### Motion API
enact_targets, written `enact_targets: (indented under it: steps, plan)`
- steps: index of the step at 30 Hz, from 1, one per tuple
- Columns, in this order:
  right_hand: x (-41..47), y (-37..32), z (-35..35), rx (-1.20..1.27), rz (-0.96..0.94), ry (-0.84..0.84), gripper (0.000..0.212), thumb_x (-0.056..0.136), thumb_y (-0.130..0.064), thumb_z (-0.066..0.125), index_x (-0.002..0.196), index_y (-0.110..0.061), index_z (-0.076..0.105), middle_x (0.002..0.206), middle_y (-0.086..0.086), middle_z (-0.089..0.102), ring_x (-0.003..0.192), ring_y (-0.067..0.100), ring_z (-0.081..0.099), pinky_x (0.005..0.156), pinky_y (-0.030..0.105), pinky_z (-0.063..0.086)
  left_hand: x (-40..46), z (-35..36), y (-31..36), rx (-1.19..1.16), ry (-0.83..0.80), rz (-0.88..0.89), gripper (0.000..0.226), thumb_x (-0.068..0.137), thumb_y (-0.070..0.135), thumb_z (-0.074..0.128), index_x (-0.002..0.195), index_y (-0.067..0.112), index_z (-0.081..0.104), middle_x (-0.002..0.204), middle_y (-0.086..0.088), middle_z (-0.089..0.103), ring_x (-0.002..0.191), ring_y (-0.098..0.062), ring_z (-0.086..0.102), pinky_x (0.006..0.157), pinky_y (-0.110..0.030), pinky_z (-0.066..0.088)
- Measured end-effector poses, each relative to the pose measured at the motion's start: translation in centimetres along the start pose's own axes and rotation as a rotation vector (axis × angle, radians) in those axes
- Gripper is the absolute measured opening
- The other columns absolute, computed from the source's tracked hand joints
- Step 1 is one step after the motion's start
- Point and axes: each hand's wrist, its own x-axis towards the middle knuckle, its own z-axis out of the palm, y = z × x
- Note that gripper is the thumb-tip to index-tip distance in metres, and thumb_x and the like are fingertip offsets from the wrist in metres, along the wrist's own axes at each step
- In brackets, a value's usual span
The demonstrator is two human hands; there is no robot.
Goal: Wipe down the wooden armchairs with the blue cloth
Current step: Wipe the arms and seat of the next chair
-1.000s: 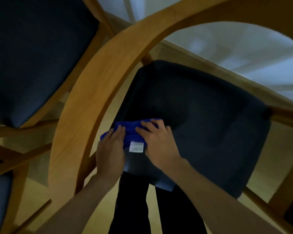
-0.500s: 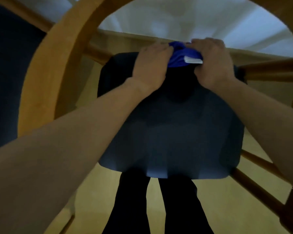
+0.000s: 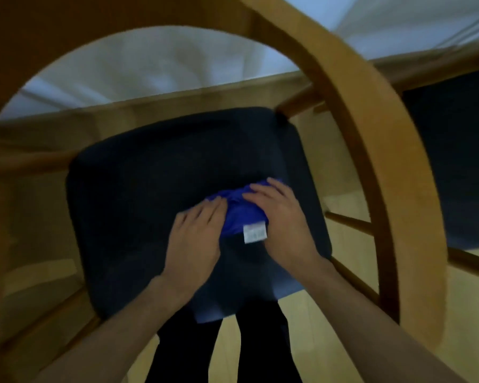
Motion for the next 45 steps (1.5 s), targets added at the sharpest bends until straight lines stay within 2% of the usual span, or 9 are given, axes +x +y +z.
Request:
enact_targets:
  steps: [5, 9, 13, 20, 24, 29, 35, 41, 45]
  plan:
    - [8.3, 0.2, -4.6, -0.048, 0.032, 0.216, 0.049, 0.088, -0.005, 0.061, 0.136, -0.010, 0.056, 0.143, 0.010, 0.051, 0.137, 0.034, 0.035, 0.116, 0.041, 0.026, 11.8, -4.6, -0.2, 0.122, 0.103, 0.082, 0.064, 0.071, -0.004, 0.059, 0.134, 0.004, 0.052, 0.135, -0.015, 0.055, 0.124, -0.032, 0.051, 0.104, -0.044, 0.038]
    - [10.7, 1.2, -4.5, -0.162, 0.038, 0.166, 0.062, 0.090, -0.001, 0.053, 0.148, -0.017, 0.040, 0.152, 0.003, 0.039, 0.139, 0.027, 0.030, 0.114, 0.038, 0.029, 17.0, -5.3, -0.3, 0.191, 0.110, 0.107, 0.058, 0.077, -0.002, 0.058, 0.135, 0.005, 0.051, 0.135, -0.015, 0.055, 0.125, -0.032, 0.047, 0.106, -0.045, 0.036]
    - [8.9, 1.0, -2.7, -0.113, 0.121, 0.222, 0.064, 0.084, -0.002, 0.061, 0.144, -0.020, 0.046, 0.152, 0.001, 0.039, 0.144, 0.024, 0.023, 0.116, 0.039, 0.027, 14.4, -3.9, -0.3, 0.129, 0.087, 0.110, 0.069, 0.070, -0.014, 0.060, 0.136, 0.001, 0.049, 0.138, -0.018, 0.052, 0.130, -0.036, 0.045, 0.112, -0.045, 0.031]
    - [-1.9, 2.1, -1.2, -0.045, 0.191, 0.040, 0.054, 0.089, -0.017, 0.062, 0.141, -0.026, 0.050, 0.147, -0.007, 0.044, 0.141, 0.015, 0.026, 0.111, 0.036, 0.034, 6.0, -1.4, -0.1, 0.197, -0.147, 0.404, 0.072, 0.061, 0.016, 0.081, 0.130, 0.014, 0.059, 0.126, -0.003, 0.062, 0.105, -0.024, 0.057, 0.085, -0.041, 0.046]
    - [-0.9, 2.3, -2.3, 0.107, 0.202, 0.130, 0.055, 0.086, -0.011, 0.062, 0.140, -0.022, 0.051, 0.141, -0.004, 0.052, 0.130, 0.018, 0.041, 0.106, 0.035, 0.040, 8.7, -2.4, 0.5, 0.190, 0.045, 0.438, 0.059, 0.068, 0.014, 0.072, 0.125, 0.016, 0.061, 0.124, 0.000, 0.063, 0.120, -0.024, 0.052, 0.105, -0.048, 0.032]
    - [7.7, 2.6, -5.7, 0.250, 0.219, 0.384, 0.017, 0.097, -0.019, 0.052, 0.108, -0.026, 0.064, 0.094, -0.020, 0.060, 0.087, -0.021, 0.051, 0.076, -0.001, 0.033, 17.1, -4.3, 2.3, 0.151, 0.219, 0.306, 0.057, 0.077, 0.003, 0.063, 0.132, 0.015, 0.054, 0.130, -0.005, 0.059, 0.127, -0.027, 0.048, 0.106, -0.045, 0.035]
    - [5.9, 3.8, -3.0, 0.125, 0.297, 0.329, 0.060, 0.078, 0.009, 0.053, 0.132, -0.016, 0.059, 0.136, 0.006, 0.055, 0.124, 0.022, 0.048, 0.107, 0.030, 0.035, 15.0, -1.3, 2.3, 0.040, 0.086, 0.191, 0.051, 0.082, 0.004, 0.058, 0.131, 0.018, 0.057, 0.128, -0.003, 0.059, 0.120, -0.025, 0.051, 0.101, -0.040, 0.039]
    - [-4.8, 2.1, 1.6, -0.067, 0.259, 0.107, 0.045, 0.083, -0.008, 0.066, 0.126, -0.020, 0.063, 0.131, -0.001, 0.059, 0.126, 0.019, 0.041, 0.102, 0.018, 0.025, 1.9, 1.7, 1.4, 0.047, -0.143, 0.225, 0.056, 0.081, 0.021, 0.065, 0.135, 0.026, 0.051, 0.133, 0.010, 0.054, 0.117, -0.016, 0.047, 0.091, -0.034, 0.037]
    - [-3.5, 1.9, -0.2, 0.077, 0.215, 0.118, 0.044, 0.087, -0.013, 0.067, 0.130, -0.017, 0.061, 0.132, 0.003, 0.059, 0.124, 0.022, 0.048, 0.107, 0.033, 0.038, 4.3, -0.8, 0.8, 0.124, -0.047, 0.339, 0.048, 0.078, 0.022, 0.068, 0.125, 0.024, 0.059, 0.121, 0.006, 0.063, 0.106, -0.019, 0.057, 0.087, -0.037, 0.036]
